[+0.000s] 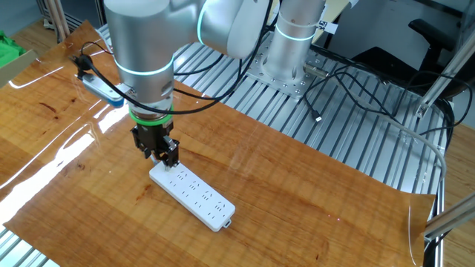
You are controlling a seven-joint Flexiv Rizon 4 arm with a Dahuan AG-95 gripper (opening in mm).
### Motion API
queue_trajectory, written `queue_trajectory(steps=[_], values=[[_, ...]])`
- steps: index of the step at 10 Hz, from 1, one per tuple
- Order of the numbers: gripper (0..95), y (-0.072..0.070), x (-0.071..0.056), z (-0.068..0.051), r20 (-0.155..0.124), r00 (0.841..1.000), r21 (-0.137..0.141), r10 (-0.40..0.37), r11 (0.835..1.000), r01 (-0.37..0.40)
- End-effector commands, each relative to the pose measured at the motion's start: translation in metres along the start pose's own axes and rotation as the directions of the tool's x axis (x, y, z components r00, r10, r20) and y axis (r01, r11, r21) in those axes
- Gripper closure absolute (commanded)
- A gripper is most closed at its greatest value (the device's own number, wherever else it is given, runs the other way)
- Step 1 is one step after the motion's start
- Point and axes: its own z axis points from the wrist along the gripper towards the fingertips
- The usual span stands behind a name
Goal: Turn on the power strip by pressing the button
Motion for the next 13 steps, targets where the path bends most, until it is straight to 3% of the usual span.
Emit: queue_trajectory(steps=[1,7,12,13], values=[[19.0,-0.0005,-0.0019,-0.0018,-0.004,1.000,-0.010,0.004,1.000,-0.004],[19.0,-0.0007,-0.0025,-0.0039,-0.036,0.998,-0.022,0.042,0.999,-0.043],[19.0,-0.0007,-0.0023,-0.0030,-0.047,0.997,0.003,0.062,0.998,-0.062],[19.0,-0.0007,-0.0023,-0.0030,-0.045,0.997,0.021,0.059,0.998,-0.058]])
